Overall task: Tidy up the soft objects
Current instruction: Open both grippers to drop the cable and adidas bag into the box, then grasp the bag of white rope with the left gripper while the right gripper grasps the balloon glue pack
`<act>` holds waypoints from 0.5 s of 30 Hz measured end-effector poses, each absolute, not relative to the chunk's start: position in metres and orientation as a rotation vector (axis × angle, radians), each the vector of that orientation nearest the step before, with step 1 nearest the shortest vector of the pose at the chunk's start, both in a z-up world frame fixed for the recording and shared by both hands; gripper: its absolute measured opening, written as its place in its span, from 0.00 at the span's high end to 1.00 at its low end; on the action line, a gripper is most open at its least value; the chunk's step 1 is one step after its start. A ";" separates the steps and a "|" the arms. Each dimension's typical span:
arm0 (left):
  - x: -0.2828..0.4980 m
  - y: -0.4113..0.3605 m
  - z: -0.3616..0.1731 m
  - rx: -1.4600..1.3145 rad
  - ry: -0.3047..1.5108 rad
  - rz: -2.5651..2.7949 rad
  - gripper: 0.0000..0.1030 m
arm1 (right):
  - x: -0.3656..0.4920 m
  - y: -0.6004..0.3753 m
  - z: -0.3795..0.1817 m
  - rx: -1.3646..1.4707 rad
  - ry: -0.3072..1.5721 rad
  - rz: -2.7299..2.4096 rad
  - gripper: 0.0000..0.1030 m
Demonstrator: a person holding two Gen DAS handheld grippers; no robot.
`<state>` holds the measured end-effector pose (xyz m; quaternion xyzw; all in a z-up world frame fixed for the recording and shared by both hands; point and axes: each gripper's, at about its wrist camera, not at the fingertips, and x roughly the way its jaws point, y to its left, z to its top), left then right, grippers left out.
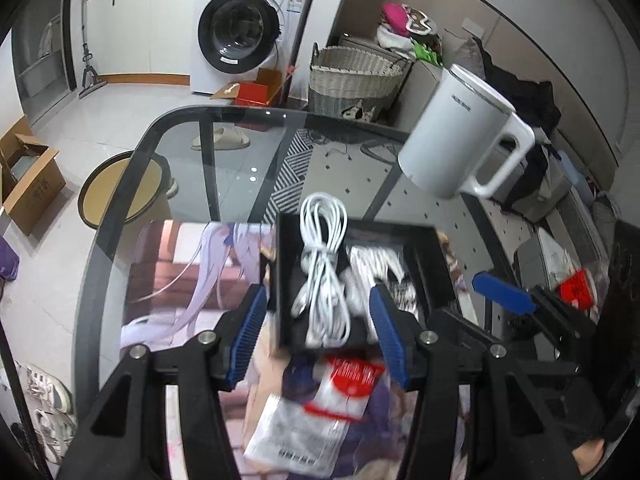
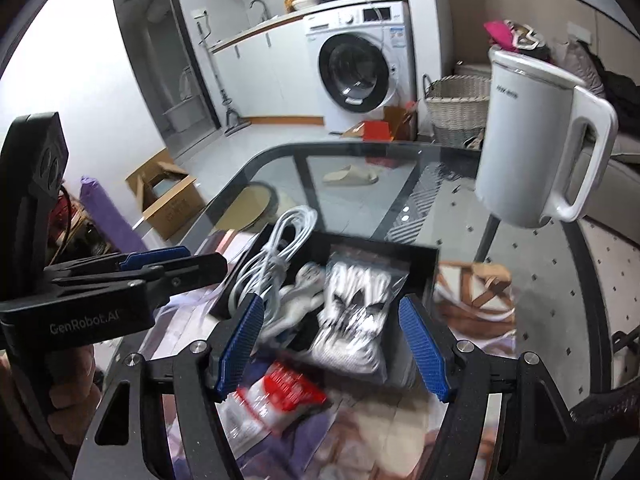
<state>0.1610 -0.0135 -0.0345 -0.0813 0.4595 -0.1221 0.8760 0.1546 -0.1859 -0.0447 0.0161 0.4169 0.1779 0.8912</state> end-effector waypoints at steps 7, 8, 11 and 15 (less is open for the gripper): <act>0.129 -0.006 -0.060 -0.018 1.027 -0.267 0.48 | 0.121 -0.172 -0.054 0.007 0.963 0.472 0.30; 0.122 -0.005 -0.069 -0.003 1.049 -0.274 0.48 | 0.116 -0.170 -0.058 -0.003 0.983 0.488 0.30; 0.103 -0.002 -0.090 0.000 1.127 -0.314 0.48 | 0.098 -0.167 -0.076 -0.015 1.061 0.534 0.30; 0.073 -0.009 -0.110 0.000 1.220 -0.383 0.48 | 0.073 -0.162 -0.103 -0.055 1.169 0.589 0.30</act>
